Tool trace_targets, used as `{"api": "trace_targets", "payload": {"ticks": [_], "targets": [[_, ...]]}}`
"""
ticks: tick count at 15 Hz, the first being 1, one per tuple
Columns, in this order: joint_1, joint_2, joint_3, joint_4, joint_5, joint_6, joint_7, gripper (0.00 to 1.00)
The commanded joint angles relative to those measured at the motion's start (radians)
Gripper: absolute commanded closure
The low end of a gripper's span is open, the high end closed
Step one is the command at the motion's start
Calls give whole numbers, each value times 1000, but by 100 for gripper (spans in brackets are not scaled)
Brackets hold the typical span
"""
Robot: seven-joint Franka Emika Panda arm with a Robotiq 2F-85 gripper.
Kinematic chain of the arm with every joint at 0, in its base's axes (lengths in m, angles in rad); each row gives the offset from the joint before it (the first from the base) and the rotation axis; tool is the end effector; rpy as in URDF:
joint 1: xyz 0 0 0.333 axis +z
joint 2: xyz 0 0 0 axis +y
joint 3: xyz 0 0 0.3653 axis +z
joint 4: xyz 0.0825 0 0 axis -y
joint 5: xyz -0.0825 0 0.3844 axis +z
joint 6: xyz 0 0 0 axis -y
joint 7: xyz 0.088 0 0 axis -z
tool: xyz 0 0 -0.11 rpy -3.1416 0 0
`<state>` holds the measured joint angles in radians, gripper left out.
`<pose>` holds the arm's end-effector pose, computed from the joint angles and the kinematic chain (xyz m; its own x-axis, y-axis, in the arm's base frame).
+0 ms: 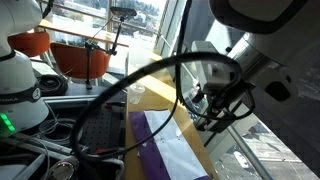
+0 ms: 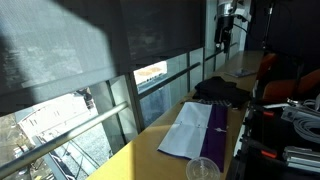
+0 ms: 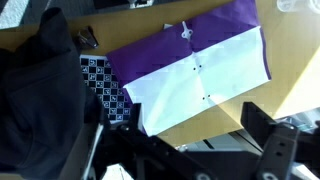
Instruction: Close the book
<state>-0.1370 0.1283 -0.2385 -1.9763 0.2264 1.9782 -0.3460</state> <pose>0.5423 -0.1931 0.4430 0.9900 -0.1250 -0.0652 -0.1356 -0.9708 -0.1979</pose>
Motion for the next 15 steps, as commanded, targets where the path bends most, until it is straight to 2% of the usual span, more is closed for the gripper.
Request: {"api": "trace_targets", "payload": {"ticks": [1, 9, 15], "targets": [[-41, 200, 70, 152, 98, 54, -89, 0], [-153, 550, 210, 387, 106, 172, -180, 0], [-211, 770, 264, 535, 68, 254, -252, 0]]}}
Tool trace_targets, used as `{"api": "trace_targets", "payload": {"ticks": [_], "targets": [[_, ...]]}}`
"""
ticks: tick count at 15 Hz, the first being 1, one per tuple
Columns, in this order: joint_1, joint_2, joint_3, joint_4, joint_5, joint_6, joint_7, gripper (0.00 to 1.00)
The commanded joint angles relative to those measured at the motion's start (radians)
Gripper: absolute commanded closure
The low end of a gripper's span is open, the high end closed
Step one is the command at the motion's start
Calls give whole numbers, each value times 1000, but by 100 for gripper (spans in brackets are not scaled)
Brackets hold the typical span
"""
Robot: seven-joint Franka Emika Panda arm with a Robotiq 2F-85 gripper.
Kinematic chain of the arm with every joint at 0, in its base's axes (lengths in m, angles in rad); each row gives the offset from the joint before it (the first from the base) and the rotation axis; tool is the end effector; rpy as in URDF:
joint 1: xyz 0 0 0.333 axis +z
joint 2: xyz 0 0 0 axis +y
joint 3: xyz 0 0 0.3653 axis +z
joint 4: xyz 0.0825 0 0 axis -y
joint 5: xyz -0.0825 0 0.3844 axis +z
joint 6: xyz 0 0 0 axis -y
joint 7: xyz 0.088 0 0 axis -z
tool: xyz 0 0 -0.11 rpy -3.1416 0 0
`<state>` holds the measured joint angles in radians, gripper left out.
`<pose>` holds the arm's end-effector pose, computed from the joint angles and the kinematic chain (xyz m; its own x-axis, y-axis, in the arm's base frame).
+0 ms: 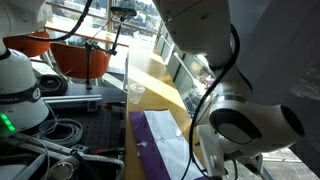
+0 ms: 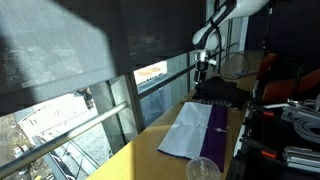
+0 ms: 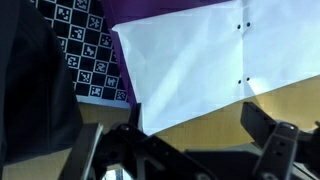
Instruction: Close the book
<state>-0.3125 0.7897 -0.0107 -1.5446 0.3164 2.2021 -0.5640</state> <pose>0.6927 -0.2185 0.2060 0.9991 0.0405 -0.0118 0.0359 -0.9636 -0.2649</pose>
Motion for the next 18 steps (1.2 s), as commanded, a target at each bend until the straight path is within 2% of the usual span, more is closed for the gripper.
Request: {"api": "trace_targets", "payload": {"ticks": [1, 10, 18], "targets": [[-42, 145, 39, 135, -30, 38, -43, 0], [-43, 428, 61, 412, -90, 117, -16, 0], [-34, 523, 100, 562, -102, 75, 62, 0]]}}
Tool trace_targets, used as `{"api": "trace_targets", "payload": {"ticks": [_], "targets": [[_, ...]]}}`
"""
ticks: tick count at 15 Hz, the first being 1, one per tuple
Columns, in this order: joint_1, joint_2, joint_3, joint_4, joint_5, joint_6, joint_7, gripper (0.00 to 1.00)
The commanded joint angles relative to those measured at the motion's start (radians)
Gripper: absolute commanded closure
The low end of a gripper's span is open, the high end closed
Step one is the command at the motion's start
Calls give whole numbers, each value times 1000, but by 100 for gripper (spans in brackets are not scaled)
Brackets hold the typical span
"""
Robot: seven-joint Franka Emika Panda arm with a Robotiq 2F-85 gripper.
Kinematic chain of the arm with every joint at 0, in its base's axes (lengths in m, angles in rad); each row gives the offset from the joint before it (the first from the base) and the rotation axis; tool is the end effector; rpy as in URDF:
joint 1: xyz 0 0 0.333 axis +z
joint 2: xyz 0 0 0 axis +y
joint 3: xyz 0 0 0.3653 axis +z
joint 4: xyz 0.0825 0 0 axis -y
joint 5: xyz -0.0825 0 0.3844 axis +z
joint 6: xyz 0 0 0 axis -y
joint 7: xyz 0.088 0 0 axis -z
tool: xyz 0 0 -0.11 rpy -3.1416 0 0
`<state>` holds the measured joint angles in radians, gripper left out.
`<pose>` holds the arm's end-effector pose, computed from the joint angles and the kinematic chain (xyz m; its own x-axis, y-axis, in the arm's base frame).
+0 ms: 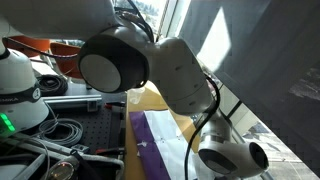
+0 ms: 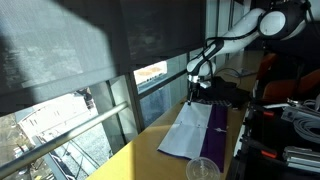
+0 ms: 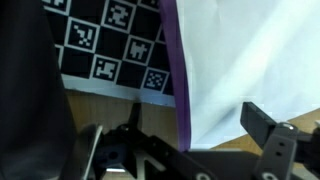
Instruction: Close the book
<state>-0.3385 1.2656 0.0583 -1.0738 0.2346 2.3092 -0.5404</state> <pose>0.7583 -0.2298 0.0451 0.9963 0.0512 0.0694 0.0652 -0.9742 -0.2160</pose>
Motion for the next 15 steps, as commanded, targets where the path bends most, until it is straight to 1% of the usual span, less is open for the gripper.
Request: {"api": "trace_targets", "payload": {"ticks": [1, 3, 4, 5, 7, 8, 11, 12, 14, 15], "targets": [[-8, 55, 36, 105, -20, -36, 45, 0], [-6, 68, 42, 127, -21, -43, 59, 0], [-6, 75, 45, 138, -21, -48, 65, 11], [-6, 81, 47, 148, -21, -52, 70, 28], [-7, 94, 46, 172, -21, -64, 83, 42], [-6, 99, 46, 182, -21, -70, 88, 51], [-1, 104, 47, 212, -20, -100, 111, 73], [9, 95, 36, 207, -2, -101, 109, 82], [14, 86, 37, 217, -1, -119, 119, 95], [16, 82, 37, 224, -1, -126, 123, 100]]}}
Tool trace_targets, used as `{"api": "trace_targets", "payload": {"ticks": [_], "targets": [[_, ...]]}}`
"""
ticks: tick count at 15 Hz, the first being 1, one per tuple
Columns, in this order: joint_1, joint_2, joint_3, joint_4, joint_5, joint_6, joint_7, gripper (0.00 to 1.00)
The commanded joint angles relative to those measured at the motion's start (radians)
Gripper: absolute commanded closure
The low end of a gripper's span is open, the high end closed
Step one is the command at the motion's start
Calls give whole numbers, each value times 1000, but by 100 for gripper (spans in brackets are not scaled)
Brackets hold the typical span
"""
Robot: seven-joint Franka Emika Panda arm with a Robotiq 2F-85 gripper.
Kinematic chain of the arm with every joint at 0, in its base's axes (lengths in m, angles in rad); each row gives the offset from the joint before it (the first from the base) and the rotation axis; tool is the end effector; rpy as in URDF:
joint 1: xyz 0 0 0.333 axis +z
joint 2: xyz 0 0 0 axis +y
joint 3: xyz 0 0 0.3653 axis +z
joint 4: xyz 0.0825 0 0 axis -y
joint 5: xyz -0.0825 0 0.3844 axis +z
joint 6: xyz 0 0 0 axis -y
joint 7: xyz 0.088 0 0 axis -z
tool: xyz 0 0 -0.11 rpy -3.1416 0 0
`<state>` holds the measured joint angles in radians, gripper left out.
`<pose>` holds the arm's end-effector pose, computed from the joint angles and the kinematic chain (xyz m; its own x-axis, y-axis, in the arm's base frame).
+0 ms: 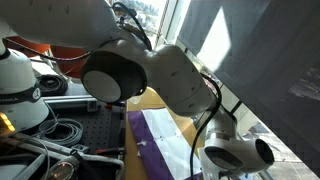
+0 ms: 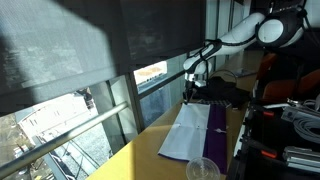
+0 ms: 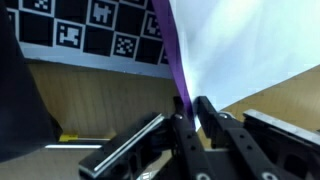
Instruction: Close the book
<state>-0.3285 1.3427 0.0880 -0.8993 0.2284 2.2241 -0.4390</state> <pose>0.7849 -0.2168 0.0523 0.9971 -0.0195 0.0734 -0.0003 -0.9675 -0.2529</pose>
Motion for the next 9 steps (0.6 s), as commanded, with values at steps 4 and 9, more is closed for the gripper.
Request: {"api": "trace_targets", "payload": {"ticks": [4, 9], "targets": [[12, -19, 6, 71, 5, -63, 34, 100], [17, -122, -9, 15, -10, -98, 28, 100]]}}
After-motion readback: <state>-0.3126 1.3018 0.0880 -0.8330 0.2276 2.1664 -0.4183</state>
